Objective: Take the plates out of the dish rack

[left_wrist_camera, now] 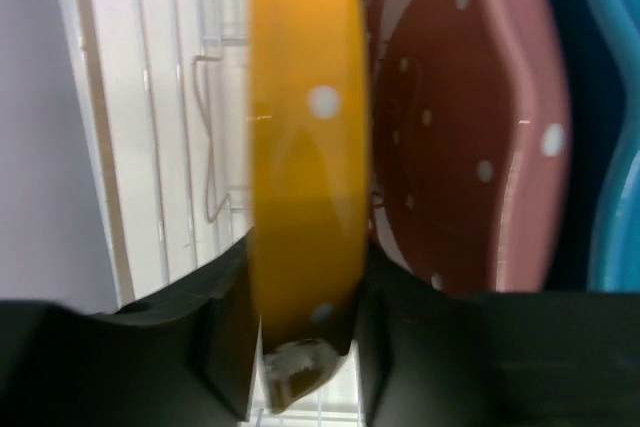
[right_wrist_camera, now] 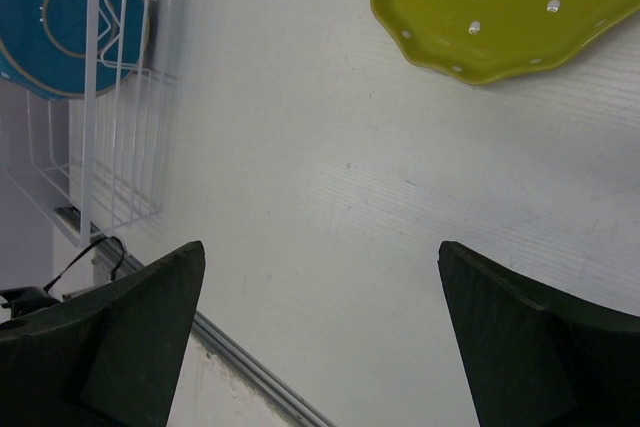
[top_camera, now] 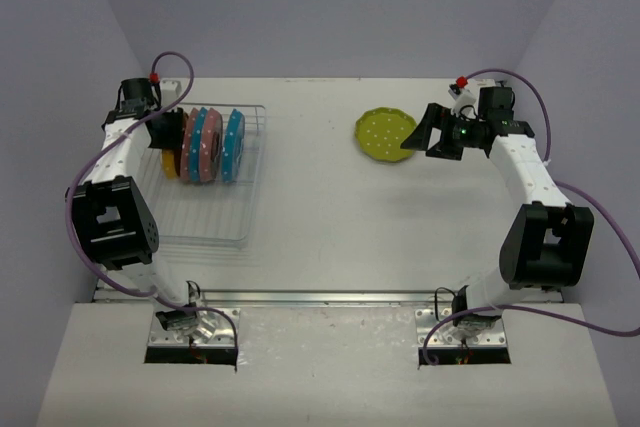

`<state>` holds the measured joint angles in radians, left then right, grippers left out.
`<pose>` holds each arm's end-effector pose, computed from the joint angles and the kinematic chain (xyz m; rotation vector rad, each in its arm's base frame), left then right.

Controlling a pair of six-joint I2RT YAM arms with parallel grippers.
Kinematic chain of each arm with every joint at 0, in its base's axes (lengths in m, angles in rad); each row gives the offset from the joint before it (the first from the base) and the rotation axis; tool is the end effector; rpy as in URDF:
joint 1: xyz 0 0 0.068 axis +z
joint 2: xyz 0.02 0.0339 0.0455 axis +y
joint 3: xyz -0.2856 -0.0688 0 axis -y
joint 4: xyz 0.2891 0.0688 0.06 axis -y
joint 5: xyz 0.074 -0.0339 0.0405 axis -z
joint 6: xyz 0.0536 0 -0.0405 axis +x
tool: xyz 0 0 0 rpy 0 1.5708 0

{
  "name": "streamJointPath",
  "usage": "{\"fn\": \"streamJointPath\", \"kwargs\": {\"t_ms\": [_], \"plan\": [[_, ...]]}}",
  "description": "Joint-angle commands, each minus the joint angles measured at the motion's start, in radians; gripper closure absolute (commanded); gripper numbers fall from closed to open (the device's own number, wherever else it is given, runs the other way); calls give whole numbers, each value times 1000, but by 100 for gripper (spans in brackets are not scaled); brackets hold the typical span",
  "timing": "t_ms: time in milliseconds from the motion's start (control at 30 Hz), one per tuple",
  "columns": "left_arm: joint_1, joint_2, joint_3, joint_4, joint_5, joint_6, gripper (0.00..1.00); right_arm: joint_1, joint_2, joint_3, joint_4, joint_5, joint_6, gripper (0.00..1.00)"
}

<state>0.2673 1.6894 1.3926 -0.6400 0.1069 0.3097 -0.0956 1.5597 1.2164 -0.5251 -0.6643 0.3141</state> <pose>0.4097 0.1063 0.2674 0.0970 2.5011 0.1052 0.3857 -0.0038 0.2696 0.1887 2.3795 0.9066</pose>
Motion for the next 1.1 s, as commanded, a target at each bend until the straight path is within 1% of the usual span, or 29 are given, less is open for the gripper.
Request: {"fn": "streamJointPath", "kwargs": {"t_ms": [0, 33, 67, 167, 200, 433, 600, 733, 800, 867, 933, 1067], "plan": [[-14, -13, 3, 44, 22, -28, 77, 3, -16, -9, 23, -26, 3, 1], [-14, -13, 6, 41, 30, -30, 79, 4, -16, -9, 23, -26, 3, 1], [-14, -11, 13, 32, 35, -33, 86, 2, -20, -16, 23, -30, 2, 1], [-13, -17, 35, 13, 41, -38, 99, 4, -41, -23, 20, -40, 3, 1], [-13, -25, 43, 7, 48, -38, 100, 5, -49, -28, 21, -45, 5, 1], [-13, -59, 166, -69, 78, -47, 100, 25, -102, -41, 25, -81, 25, 1], [-14, -68, 373, -168, 70, -28, 100, 37, -118, -38, 25, -103, 39, 1], [-21, -78, 481, -203, 52, 12, 100, 44, -126, -37, 30, -109, 51, 1], [-36, -100, 504, -201, 27, 49, 100, 45, -130, -38, 32, -122, 58, 1], [-65, -135, 484, -173, 9, 117, 100, 46, -134, -38, 39, -133, 70, 1], [-133, -219, 427, -111, -56, 191, 100, 46, -138, -38, 44, -144, 83, 1], [-313, -403, 176, 111, -222, 393, 100, 46, -136, -38, 63, -173, 115, 1]]}}
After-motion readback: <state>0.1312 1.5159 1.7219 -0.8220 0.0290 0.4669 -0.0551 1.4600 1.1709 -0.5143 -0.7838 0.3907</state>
